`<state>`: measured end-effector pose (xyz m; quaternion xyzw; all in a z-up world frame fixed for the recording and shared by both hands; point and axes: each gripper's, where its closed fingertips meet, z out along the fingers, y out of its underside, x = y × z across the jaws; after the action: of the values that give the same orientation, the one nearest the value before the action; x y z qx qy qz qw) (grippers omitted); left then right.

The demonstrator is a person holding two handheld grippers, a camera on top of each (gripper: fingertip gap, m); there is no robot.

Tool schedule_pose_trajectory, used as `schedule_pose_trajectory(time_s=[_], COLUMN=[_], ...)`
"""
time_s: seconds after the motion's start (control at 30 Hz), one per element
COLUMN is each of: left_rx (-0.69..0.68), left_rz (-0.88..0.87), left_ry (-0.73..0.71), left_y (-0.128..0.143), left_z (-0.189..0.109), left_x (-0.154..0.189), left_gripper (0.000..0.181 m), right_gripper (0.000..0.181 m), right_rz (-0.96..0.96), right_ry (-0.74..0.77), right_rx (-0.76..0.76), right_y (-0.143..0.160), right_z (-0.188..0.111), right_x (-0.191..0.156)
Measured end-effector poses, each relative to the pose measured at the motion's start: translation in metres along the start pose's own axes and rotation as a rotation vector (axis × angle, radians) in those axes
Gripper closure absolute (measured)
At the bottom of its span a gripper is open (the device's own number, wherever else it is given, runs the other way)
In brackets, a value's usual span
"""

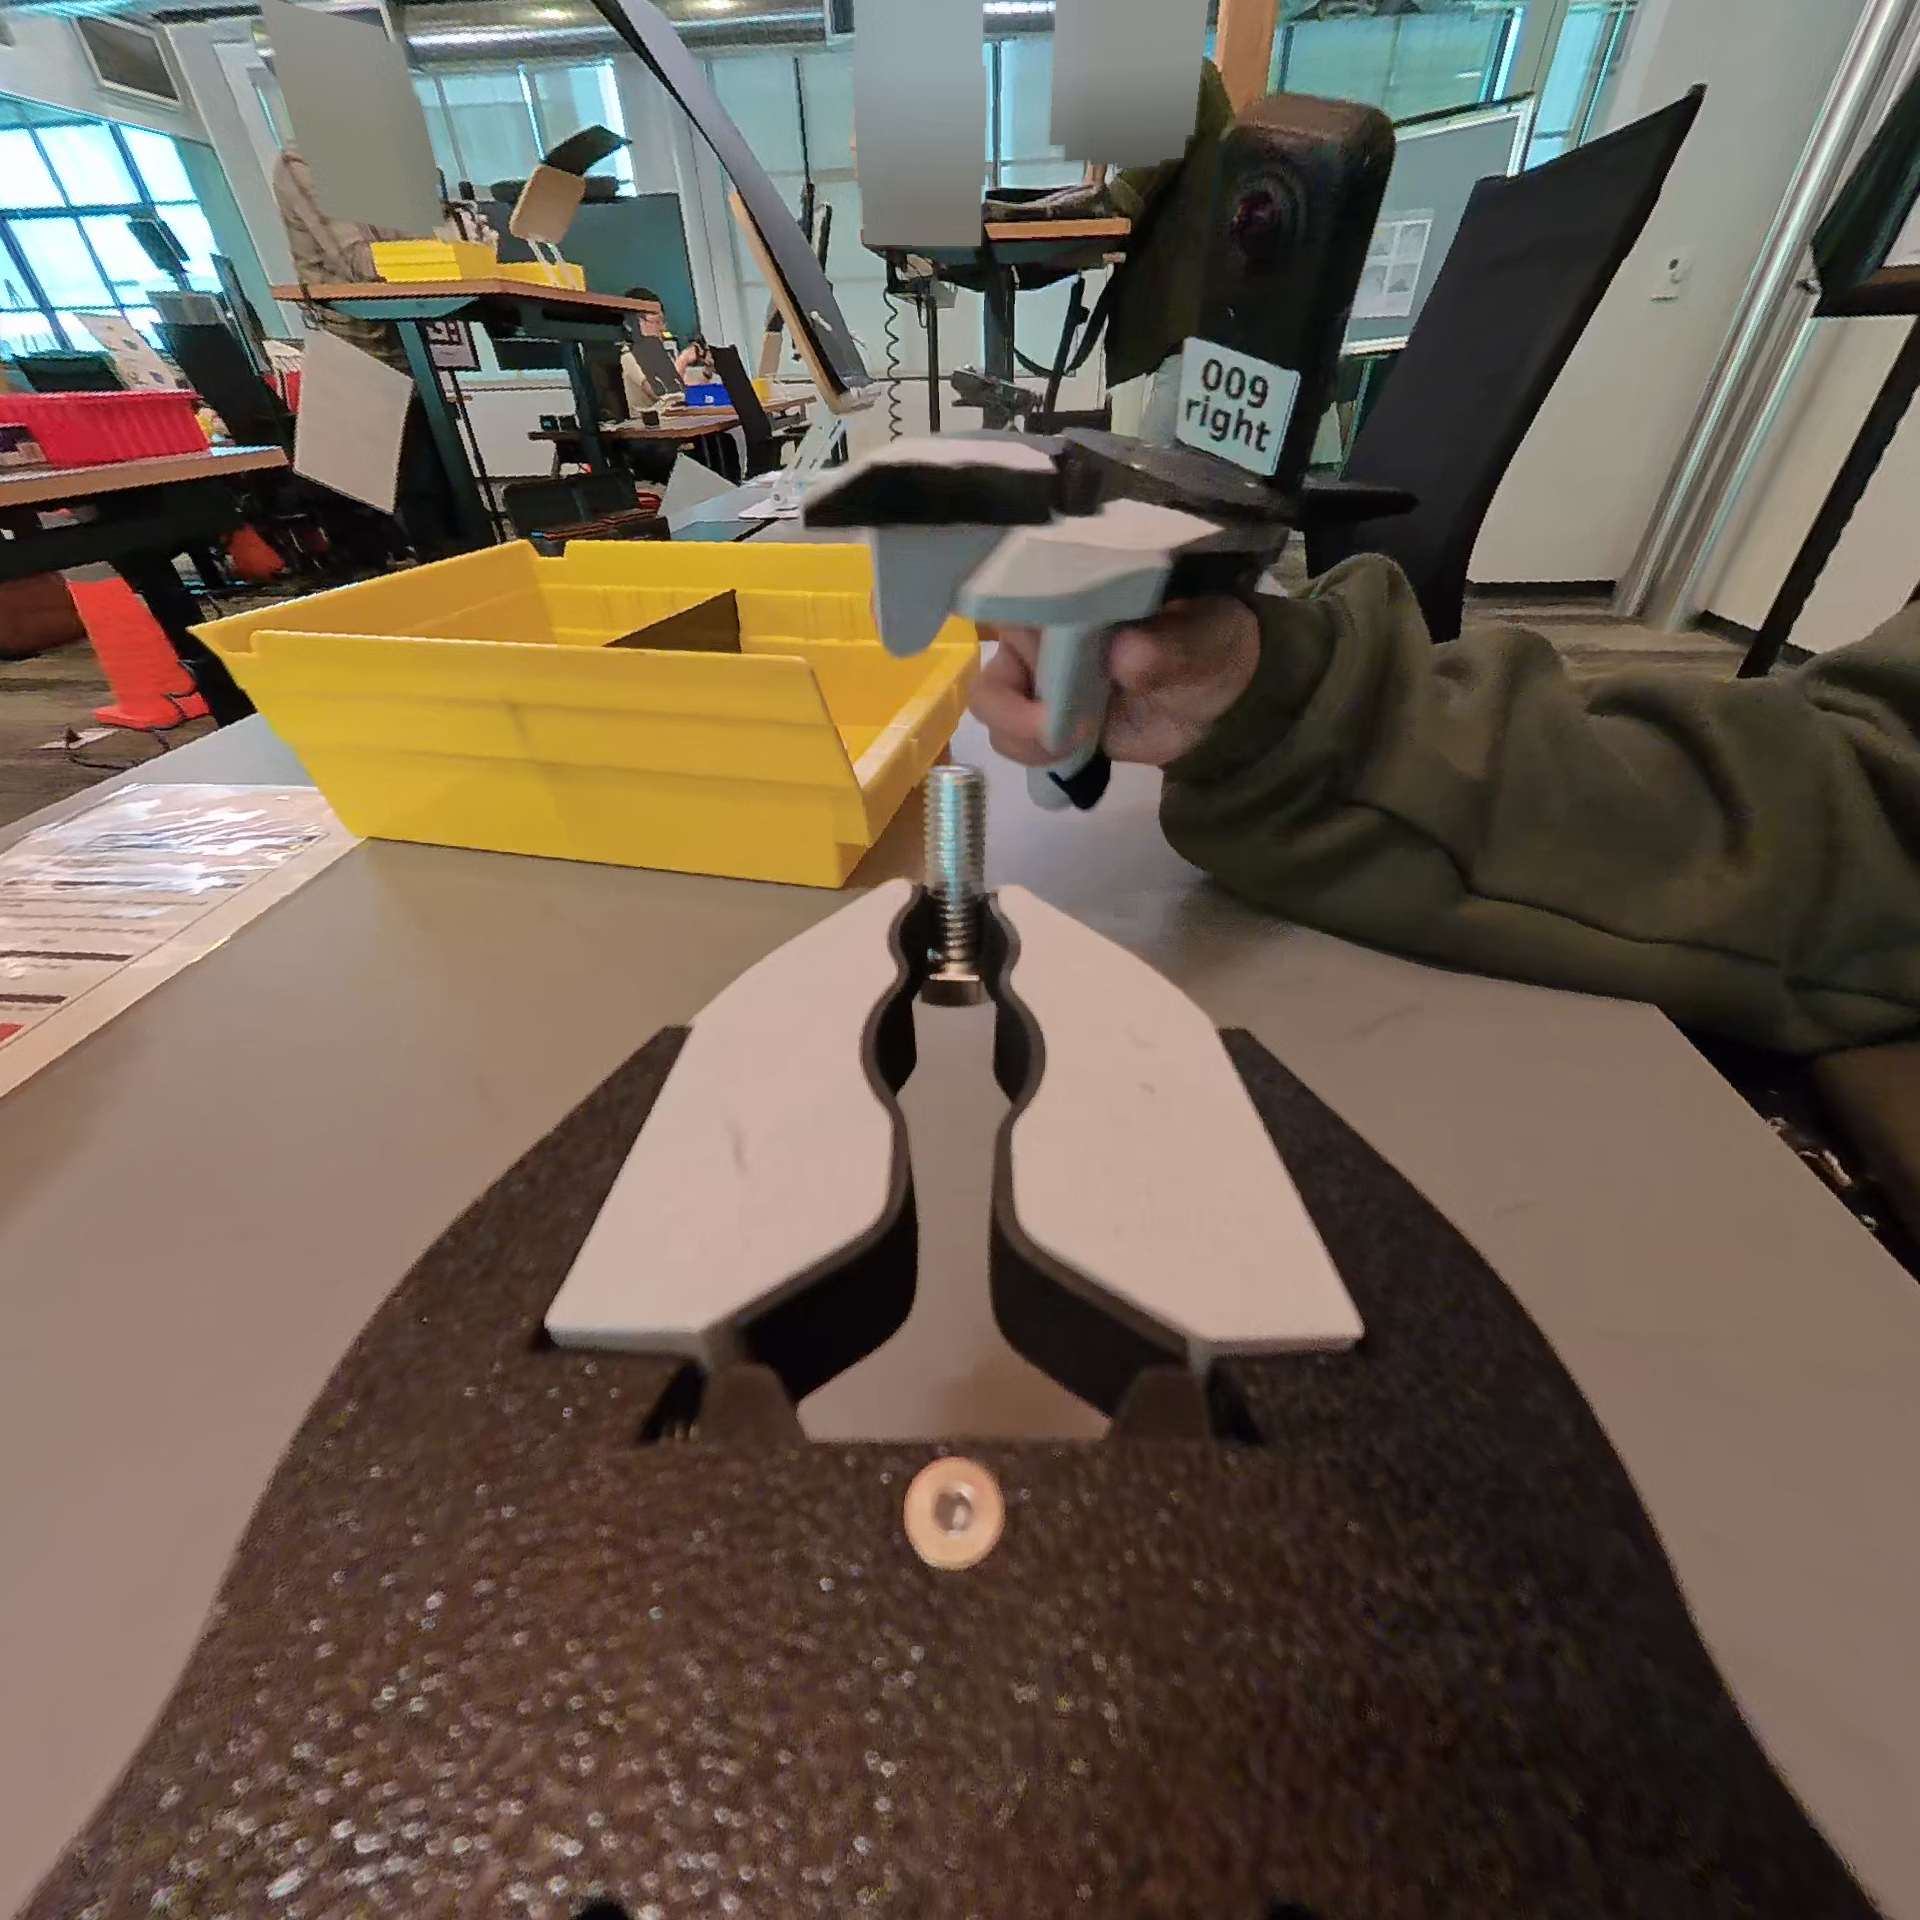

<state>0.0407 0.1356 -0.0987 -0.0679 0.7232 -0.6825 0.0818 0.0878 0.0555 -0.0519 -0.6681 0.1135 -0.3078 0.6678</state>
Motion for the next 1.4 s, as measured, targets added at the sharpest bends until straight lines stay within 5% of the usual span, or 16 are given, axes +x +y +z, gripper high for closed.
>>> schedule_pose_trajectory(time_s=[0.07, 0.23, 0.33, 0.6, 0.7, 0.87, 0.97, 1.1, 1.17, 1.27, 1.4], left_rx=[-0.013, 0.007, 0.017, 0.09, 0.044, 0.026, -0.001, -0.001, -0.006, -0.005, 0.018], left_rz=[0.02, 0.05, 0.055, 0.026, 0.012, -0.014, -0.004, 0.002, 0.005, 0.006, 0.001], left_ry=[0.011, 0.043, 0.044, -0.034, -0.143, -0.159, -0.157, -0.176, -0.183, -0.199, -0.205], left_y=[0.002, -0.002, -0.004, -0.012, -0.004, 0.0, 0.003, 0.002, 0.003, 0.001, -0.008], left_z=[0.003, 0.005, 0.004, 0.005, 0.0, -0.002, 0.0, 0.0, -0.001, -0.004, -0.009], left_x=[0.003, 0.011, 0.011, -0.001, -0.02, -0.024, -0.024, -0.027, -0.028, -0.031, -0.03], left_gripper=[0.172, 0.172, 0.172, 0.162, 0.148, 0.151, 0.152, 0.152, 0.152, 0.152, 0.153], right_gripper=[0.135, 0.153, 0.17, 0.172, 0.171, 0.171, 0.171, 0.169, 0.136, 0.123, 0.123], right_rz=[0.065, 0.082, 0.091, 0.059, -0.011, -0.283, -0.425, -0.434, -0.357, -0.292, -0.065], right_ry=[-0.224, -0.41, -0.359, -0.311, -0.099, 0.38, 0.543, 0.61, 0.694, 0.747, 0.476], right_rx=[0.01, -0.001, -0.003, 0.019, 0.003, -0.241, -0.46, -0.684, -0.753, -0.594, -0.268], right_y=[-0.003, -0.002, -0.001, -0.007, -0.007, -0.009, 0.011, 0.056, 0.07, 0.04, 0.006], right_z=[0.016, 0.039, 0.048, 0.048, 0.046, 0.025, 0.019, 0.015, 0.006, 0.009, 0.054], right_x=[-0.046, -0.106, -0.107, -0.098, -0.059, 0.074, 0.153, 0.217, 0.23, 0.203, 0.099])
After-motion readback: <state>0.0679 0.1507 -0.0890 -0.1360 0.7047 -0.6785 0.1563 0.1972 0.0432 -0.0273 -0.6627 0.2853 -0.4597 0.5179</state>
